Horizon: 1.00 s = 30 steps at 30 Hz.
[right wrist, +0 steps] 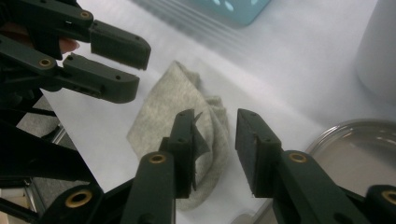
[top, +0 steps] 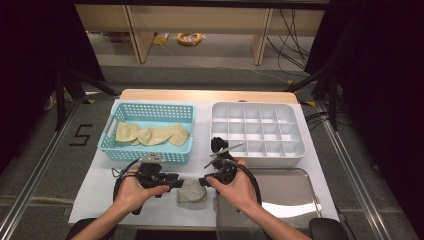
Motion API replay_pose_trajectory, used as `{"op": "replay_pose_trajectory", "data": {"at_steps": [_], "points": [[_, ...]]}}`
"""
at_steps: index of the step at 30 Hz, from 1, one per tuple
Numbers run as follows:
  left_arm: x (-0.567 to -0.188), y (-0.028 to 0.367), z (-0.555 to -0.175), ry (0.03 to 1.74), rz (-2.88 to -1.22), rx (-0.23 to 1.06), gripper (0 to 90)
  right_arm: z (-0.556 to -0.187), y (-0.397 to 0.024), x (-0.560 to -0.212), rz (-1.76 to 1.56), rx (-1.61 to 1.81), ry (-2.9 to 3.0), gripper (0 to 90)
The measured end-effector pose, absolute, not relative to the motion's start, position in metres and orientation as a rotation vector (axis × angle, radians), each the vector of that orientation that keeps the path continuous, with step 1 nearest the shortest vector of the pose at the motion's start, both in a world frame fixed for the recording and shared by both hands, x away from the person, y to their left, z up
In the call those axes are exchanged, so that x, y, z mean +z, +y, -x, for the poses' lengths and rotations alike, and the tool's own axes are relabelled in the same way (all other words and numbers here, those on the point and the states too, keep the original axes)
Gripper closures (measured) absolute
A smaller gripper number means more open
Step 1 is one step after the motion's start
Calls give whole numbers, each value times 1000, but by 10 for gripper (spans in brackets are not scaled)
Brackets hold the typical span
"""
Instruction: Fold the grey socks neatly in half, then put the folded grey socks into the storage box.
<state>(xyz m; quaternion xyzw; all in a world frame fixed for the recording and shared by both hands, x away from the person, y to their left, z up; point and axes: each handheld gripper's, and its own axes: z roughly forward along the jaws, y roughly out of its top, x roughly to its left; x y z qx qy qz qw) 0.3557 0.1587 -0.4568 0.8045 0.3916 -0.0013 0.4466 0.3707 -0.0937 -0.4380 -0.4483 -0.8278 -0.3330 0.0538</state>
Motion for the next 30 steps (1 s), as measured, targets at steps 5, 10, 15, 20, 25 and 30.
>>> {"op": "replay_pose_trajectory", "data": {"at_steps": [5,10,15,20,25,30], "points": [[-459,166,-356,1012,-1948,-41,510,-371,-98,-433,1360,-1027,-2519,753],[-461,167,-357,1046,-1920,-29,476,-371,-102,-433,1357,-1046,-2529,802],[-462,168,-358,1047,-1924,-32,476,-368,-103,-431,1383,-1027,-2515,849],[-464,169,-358,1062,-1923,-22,488,-369,-104,-431,1370,-1031,-2537,900],[-469,169,-357,1085,-1938,-36,500,-369,-100,-430,1363,-1017,-2544,900],[-473,167,-356,1106,-1946,-55,511,-365,-95,-429,1325,-1011,-2533,900]]}}
